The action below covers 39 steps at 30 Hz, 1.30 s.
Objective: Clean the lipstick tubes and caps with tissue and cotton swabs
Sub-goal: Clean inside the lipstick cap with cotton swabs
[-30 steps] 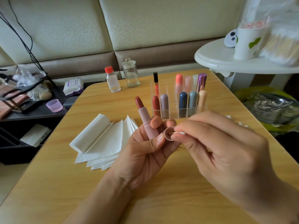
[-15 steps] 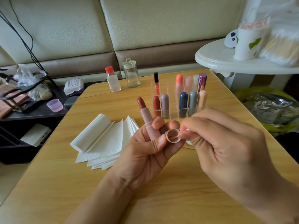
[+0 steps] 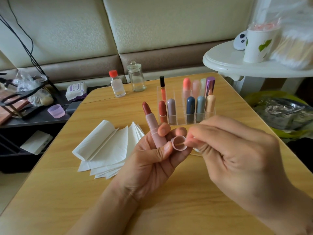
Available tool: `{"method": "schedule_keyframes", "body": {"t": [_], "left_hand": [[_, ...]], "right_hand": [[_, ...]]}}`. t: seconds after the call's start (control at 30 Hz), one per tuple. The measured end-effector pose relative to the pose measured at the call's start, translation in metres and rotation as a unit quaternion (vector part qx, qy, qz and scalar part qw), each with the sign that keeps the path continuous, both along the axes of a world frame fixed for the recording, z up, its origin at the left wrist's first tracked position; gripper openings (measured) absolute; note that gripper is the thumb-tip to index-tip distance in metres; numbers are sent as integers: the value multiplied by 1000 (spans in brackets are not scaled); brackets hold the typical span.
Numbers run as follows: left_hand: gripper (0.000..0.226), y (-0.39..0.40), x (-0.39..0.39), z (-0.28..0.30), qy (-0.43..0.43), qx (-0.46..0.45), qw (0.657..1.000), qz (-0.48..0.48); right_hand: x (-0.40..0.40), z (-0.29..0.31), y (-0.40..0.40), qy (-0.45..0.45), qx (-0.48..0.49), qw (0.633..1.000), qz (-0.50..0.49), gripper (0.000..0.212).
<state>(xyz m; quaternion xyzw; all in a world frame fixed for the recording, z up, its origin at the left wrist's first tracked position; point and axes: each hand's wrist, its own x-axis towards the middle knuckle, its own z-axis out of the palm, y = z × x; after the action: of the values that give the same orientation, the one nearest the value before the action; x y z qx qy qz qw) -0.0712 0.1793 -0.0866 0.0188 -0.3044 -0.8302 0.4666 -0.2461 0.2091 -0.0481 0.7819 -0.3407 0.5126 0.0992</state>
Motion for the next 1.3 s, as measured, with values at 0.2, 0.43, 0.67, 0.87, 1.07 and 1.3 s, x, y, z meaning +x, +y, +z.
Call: {"method": "schedule_keyframes", "body": {"t": [0.2,0.43,0.67,0.87,1.07,1.3], "left_hand": [[26,1,-1,2,6,-4,1000,-3],[28,0,1,1,8,8,1000,-9],[27,1,-2,2,14,-3,1000,-13],[26,0,2,2,5,-8,1000,-17],[26,0,-1,2,4,-9,1000,-21],[27,0,0,3,8,-16,1000,-25]], "right_hand": [[0,-1,3,46,-63,997,-23,8],[-1,2,-1,-15,23,999,36,11],[-1,-1,4,42,-77,996,-9,10],[1,0,1,-34,25,998,52,7],[-3,5,2,61,-48,997,5,13],[1,-1,3,8,-34,999,21,8]]}}
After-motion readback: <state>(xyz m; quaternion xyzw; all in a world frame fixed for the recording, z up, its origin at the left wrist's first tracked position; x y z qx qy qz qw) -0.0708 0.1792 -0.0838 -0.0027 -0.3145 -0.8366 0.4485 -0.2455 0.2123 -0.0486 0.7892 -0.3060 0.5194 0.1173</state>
